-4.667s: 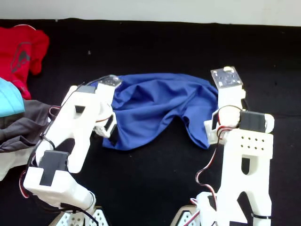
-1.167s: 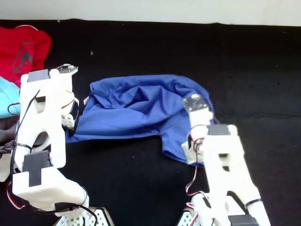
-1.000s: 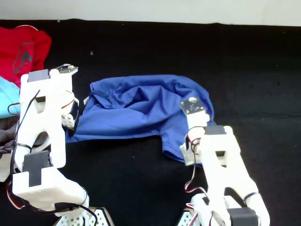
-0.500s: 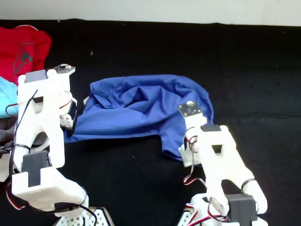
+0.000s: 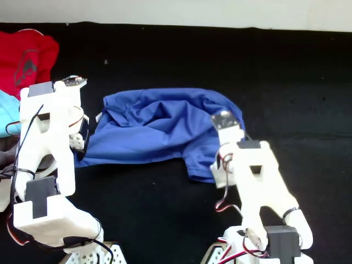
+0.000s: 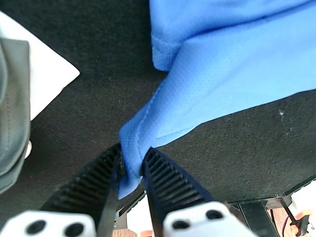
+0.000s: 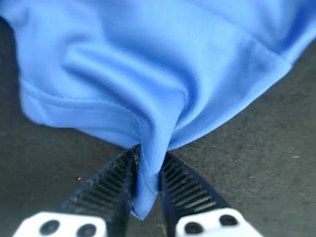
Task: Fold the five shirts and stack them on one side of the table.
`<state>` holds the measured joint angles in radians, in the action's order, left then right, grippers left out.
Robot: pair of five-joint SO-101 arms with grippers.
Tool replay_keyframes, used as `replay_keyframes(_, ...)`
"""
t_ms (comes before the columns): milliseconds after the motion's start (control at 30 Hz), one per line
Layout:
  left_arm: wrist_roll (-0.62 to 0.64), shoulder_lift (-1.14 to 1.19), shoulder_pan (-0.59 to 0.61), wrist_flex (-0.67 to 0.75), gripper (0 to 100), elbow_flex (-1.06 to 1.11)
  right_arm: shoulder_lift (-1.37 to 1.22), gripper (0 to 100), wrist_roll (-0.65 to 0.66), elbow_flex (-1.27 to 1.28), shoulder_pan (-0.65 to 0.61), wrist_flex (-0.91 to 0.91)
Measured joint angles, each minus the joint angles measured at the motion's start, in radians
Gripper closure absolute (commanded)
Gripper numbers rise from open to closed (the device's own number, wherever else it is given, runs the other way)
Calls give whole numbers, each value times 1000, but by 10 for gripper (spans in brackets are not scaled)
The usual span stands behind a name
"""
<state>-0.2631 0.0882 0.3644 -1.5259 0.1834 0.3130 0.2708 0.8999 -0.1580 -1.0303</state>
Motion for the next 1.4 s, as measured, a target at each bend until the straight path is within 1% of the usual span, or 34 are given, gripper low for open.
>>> replay_keyframes(167, 0, 0, 2, 0, 992, -5, 0, 993, 0, -203, 0, -172)
replay_keyframes(267, 0, 0, 2, -8, 992, -64, 5, 993, 0, -348, 18, -261)
replay_keyframes(467, 0, -9, 2, -210, 992, -350, 178, 993, 0, -664, 110, -393)
replay_keyframes(633, 0, -170, 5, -235, 992, -480, 290, 993, 0, -861, 126, -404)
replay_keyframes(800, 0, -377, -18, -242, 992, -493, 302, 993, 0, -956, 169, -388)
replay_keyframes(933, 0, -483, -37, -244, 992, -500, 304, 993, 0, -1063, 206, -384)
replay_keyframes(1033, 0, -496, -40, -239, 992, -462, 308, 993, 0, -1082, 213, -385)
replay_keyframes(1100, 0, -476, -52, -224, 992, -384, 308, 993, 0, -1053, 213, -390)
replay_keyframes(1233, 0, -368, -100, -163, 992, -163, 315, 993, 0, -888, 213, -382)
replay_keyframes(1400, 0, -178, -170, -84, 989, 86, 313, 993, 0, -618, 222, -258)
